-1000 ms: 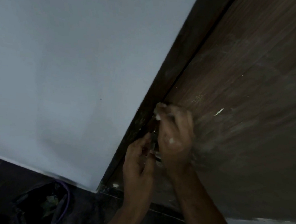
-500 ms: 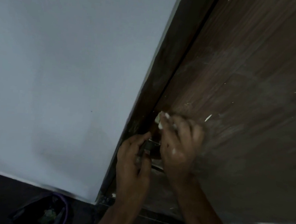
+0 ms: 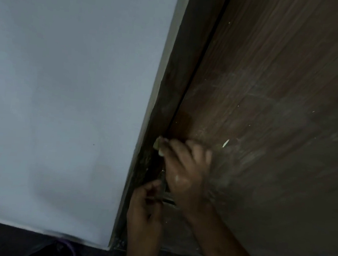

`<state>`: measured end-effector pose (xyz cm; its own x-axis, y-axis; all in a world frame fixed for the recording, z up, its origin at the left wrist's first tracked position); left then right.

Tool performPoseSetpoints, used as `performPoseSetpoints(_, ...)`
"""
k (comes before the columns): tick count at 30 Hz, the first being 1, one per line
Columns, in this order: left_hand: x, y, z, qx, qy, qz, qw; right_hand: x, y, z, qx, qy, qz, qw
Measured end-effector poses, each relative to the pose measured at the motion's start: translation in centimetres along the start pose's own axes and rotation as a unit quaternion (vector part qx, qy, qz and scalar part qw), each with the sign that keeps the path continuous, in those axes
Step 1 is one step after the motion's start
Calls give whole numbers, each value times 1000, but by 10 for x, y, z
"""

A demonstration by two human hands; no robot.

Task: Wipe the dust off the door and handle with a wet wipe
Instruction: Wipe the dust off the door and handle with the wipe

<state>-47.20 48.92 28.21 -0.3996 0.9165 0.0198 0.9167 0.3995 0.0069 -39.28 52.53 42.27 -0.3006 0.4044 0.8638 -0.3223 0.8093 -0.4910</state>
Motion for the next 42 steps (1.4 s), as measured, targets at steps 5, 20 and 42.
performPoseSetpoints(5, -16, -14, 30, 3, -63, -16, 998, -27, 18, 7, -45, 41, 46, 997)
performPoseSetpoints(20, 3, -17, 24, -160, -83, -49, 982, -46, 40, 19, 6, 49, 48, 998)
performPoseSetpoints(42, 22, 28, 61, -476, -316, -133, 810, -73, 50, 11, 114, 54, 197, 972)
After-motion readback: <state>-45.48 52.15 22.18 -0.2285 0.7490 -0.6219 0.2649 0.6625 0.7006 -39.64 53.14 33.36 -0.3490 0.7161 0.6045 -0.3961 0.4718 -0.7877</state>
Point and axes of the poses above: each hand's wrist, its own x-axis towards the middle knuckle, its own y-axis out of the palm, z = x × y, the point moved 9 cm from there along x, towards the middle knuckle, and after that the axes turned 2 degrees about y, right-handed, at the moved point
